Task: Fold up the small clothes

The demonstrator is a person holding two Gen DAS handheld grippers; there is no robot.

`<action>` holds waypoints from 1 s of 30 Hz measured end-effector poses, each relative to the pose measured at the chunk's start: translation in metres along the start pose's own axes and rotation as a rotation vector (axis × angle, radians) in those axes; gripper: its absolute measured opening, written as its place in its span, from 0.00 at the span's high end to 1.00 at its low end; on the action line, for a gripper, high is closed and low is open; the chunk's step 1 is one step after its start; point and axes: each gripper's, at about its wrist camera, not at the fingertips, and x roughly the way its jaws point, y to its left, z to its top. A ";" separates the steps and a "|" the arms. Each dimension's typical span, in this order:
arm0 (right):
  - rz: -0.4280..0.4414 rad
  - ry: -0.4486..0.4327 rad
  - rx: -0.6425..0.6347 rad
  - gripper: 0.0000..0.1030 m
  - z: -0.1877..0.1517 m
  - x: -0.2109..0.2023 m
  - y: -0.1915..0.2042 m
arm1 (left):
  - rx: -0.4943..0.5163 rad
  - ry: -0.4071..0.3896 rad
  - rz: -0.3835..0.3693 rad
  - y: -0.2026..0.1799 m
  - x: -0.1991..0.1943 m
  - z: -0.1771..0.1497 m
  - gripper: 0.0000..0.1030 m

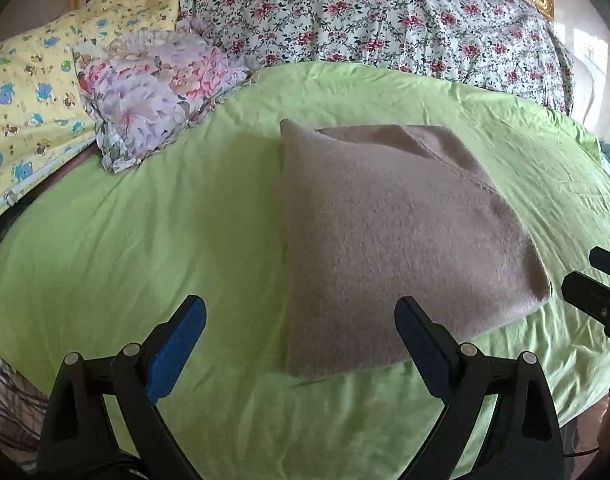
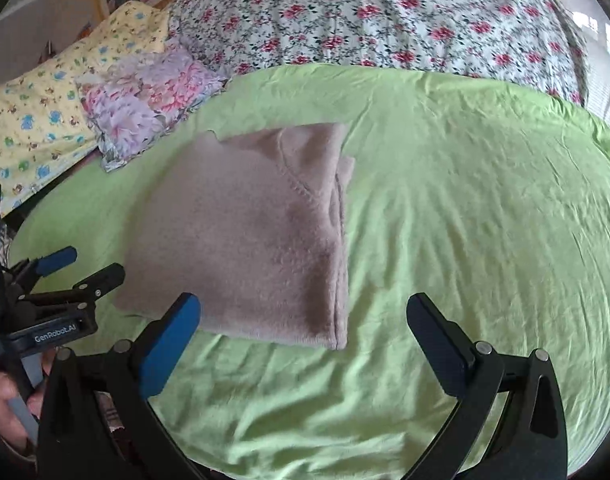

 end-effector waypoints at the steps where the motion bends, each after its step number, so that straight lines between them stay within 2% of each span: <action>1: -0.001 0.003 -0.008 0.00 0.003 0.001 0.001 | 0.000 0.001 0.001 0.000 0.001 0.002 0.07; 13: 0.033 0.064 -0.062 0.00 0.018 0.017 0.008 | 0.039 0.032 -0.005 -0.011 0.007 0.009 0.07; 18: 0.054 0.077 -0.042 0.00 0.024 0.022 0.007 | 0.041 0.033 -0.003 -0.012 0.009 0.013 0.07; 24: 0.098 0.081 -0.002 0.00 0.033 0.023 0.000 | 0.014 0.021 -0.052 -0.008 0.008 0.021 0.07; 30: 0.100 0.083 0.041 0.00 0.039 0.029 -0.009 | 0.011 0.018 -0.051 -0.006 0.009 0.026 0.07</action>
